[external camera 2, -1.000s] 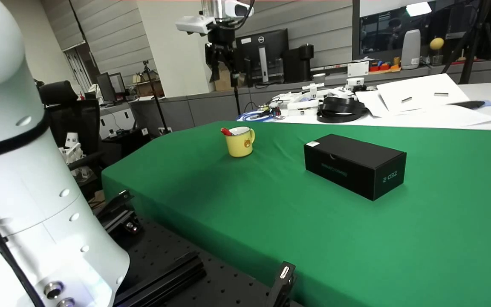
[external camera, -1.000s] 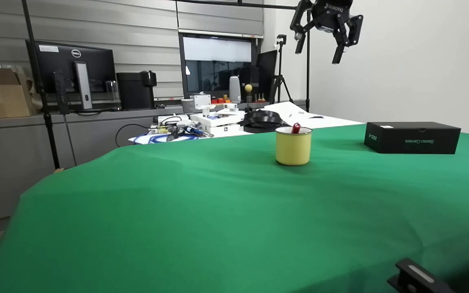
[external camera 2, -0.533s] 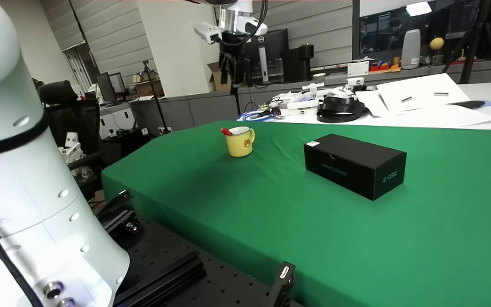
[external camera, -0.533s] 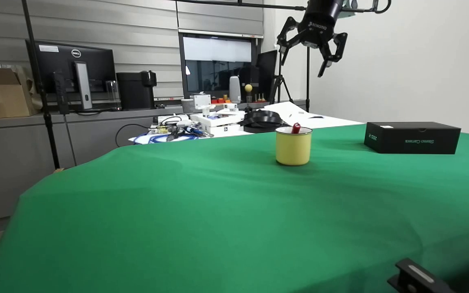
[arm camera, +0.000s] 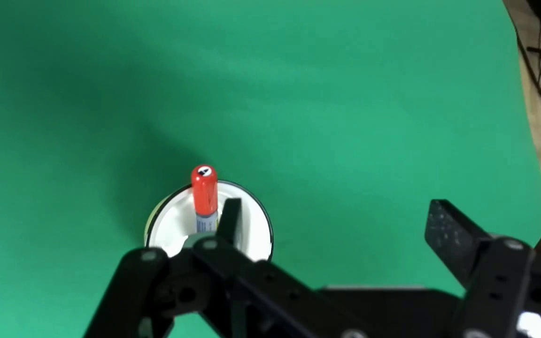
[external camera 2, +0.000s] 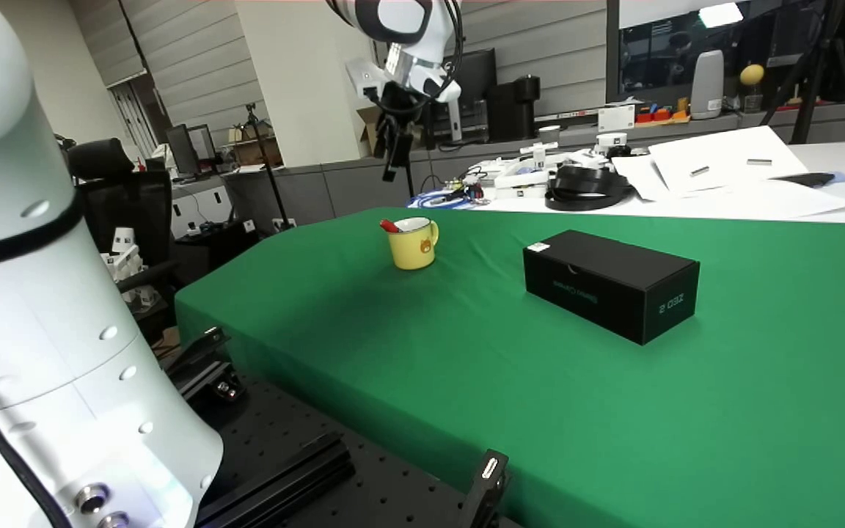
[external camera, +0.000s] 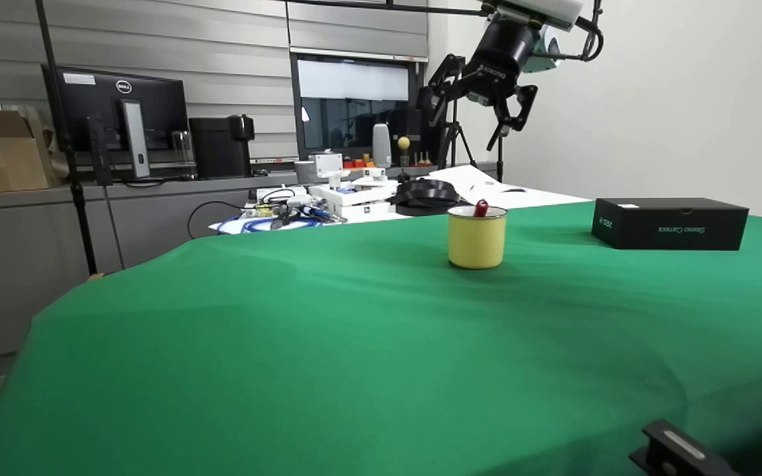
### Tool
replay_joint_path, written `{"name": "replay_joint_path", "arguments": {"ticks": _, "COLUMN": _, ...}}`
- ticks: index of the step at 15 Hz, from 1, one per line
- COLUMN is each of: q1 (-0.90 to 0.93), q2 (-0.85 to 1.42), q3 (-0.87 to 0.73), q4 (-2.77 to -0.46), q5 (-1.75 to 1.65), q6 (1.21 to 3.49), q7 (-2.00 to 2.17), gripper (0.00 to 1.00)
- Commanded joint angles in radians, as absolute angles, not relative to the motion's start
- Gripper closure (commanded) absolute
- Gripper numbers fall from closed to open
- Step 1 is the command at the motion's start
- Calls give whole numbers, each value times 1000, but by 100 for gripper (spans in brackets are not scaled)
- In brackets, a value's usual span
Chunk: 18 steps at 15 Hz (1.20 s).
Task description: Take the marker out of the cup and put it on the box
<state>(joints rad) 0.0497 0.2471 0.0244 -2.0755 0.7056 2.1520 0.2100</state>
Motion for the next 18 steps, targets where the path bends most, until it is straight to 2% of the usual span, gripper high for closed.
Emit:
{"name": "replay_joint_path", "arguments": {"ticks": 1, "q1": 39, "q2": 255, "q3": 34, "q4": -2072, "q5": 712, "q6": 2140, "q7": 180, "gripper": 0}}
{"name": "replay_joint_path", "arguments": {"ticks": 13, "q1": 21, "q2": 300, "q3": 31, "q4": -2056, "q5": 751, "q6": 2122, "q7": 157, "gripper": 0}}
{"name": "replay_joint_path", "arguments": {"ticks": 18, "q1": -13, "q2": 341, "q3": 25, "q4": -2056, "q5": 871, "q6": 2148, "q7": 167, "gripper": 0}}
